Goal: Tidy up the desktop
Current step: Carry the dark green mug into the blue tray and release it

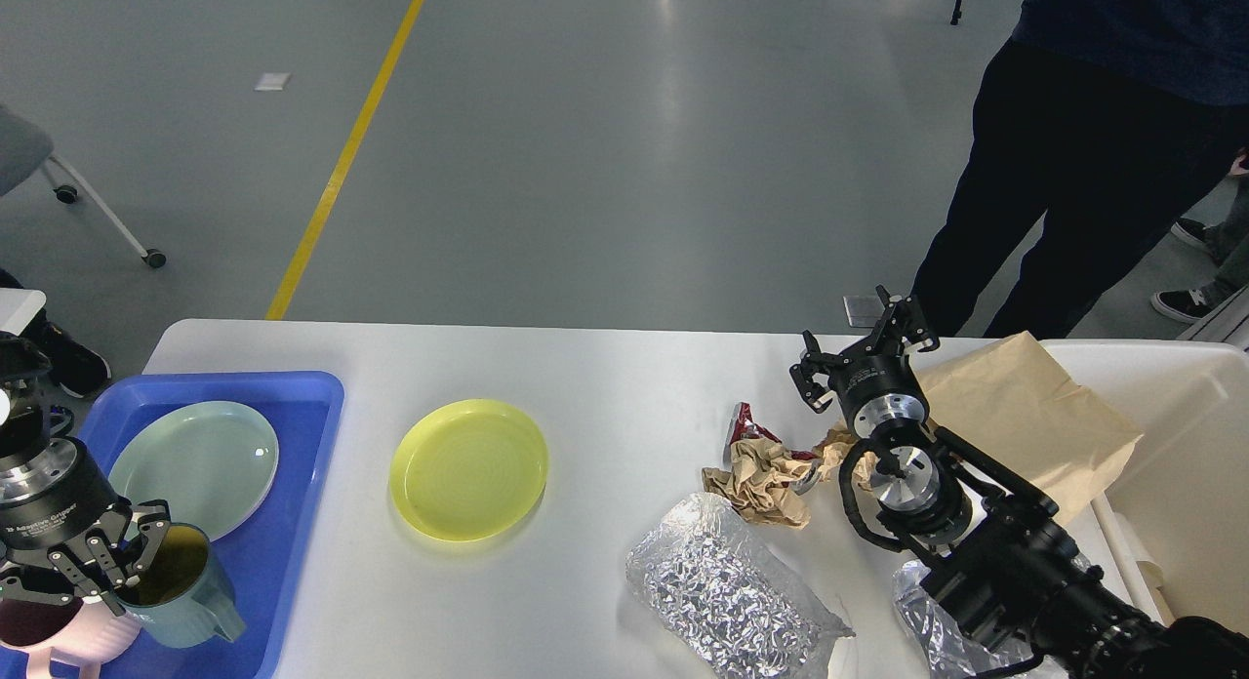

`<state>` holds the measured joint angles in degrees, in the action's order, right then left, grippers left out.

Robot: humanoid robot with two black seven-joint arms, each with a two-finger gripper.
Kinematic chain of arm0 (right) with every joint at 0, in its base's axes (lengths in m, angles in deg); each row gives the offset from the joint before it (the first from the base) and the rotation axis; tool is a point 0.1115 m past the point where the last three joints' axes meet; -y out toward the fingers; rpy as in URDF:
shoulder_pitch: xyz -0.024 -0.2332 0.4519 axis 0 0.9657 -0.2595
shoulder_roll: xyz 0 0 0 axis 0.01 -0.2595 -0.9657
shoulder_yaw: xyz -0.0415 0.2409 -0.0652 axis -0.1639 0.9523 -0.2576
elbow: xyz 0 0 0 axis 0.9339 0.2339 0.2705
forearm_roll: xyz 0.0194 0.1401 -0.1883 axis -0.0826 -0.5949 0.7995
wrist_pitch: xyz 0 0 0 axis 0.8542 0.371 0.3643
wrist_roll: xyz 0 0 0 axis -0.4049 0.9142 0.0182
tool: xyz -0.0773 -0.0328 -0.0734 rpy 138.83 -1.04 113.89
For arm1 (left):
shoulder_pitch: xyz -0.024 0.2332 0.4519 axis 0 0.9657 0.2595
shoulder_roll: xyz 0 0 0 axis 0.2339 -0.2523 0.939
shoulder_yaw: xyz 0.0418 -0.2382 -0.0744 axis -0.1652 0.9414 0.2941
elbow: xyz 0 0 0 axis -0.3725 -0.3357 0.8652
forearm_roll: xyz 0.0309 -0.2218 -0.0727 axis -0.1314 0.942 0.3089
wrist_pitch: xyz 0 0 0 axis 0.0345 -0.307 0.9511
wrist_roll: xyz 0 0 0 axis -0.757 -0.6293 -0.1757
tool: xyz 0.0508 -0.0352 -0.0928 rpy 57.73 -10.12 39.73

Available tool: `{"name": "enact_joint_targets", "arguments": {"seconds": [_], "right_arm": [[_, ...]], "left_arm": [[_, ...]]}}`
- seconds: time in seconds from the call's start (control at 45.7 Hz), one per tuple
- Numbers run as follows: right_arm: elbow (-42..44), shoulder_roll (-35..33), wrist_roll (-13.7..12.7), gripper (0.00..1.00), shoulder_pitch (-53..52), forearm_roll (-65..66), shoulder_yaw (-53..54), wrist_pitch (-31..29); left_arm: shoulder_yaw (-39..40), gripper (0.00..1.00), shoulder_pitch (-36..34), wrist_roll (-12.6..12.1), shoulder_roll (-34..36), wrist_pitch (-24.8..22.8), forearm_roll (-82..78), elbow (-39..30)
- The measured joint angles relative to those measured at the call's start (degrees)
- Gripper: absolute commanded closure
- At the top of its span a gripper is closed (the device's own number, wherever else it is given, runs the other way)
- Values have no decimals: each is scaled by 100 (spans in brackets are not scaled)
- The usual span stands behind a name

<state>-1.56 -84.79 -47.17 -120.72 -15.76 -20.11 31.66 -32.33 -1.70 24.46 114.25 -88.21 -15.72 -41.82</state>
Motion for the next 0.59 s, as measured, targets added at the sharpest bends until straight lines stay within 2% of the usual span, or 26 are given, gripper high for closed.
{"name": "enact_joint_targets", "arguments": {"seconds": [0.372,0.46,0.525,0.547,0.591], "right_arm": [[0,0,0,0,0,0,0,0],[0,0,0,0,0,0,0,0],[0,0,0,0,0,0,0,0],[0,0,0,0,0,0,0,0],[0,0,0,0,0,0,0,0]], "left_arm": [[189,51,238,-4,-185,0,-32,174],[205,34,243,-4,-193,0,-35,175],[214,9,243,-6,-194,0,-35,175],[220,4,242,-6,-195,0,-35,175],[226,4,230,-6,-197,0,-37,175]]}}
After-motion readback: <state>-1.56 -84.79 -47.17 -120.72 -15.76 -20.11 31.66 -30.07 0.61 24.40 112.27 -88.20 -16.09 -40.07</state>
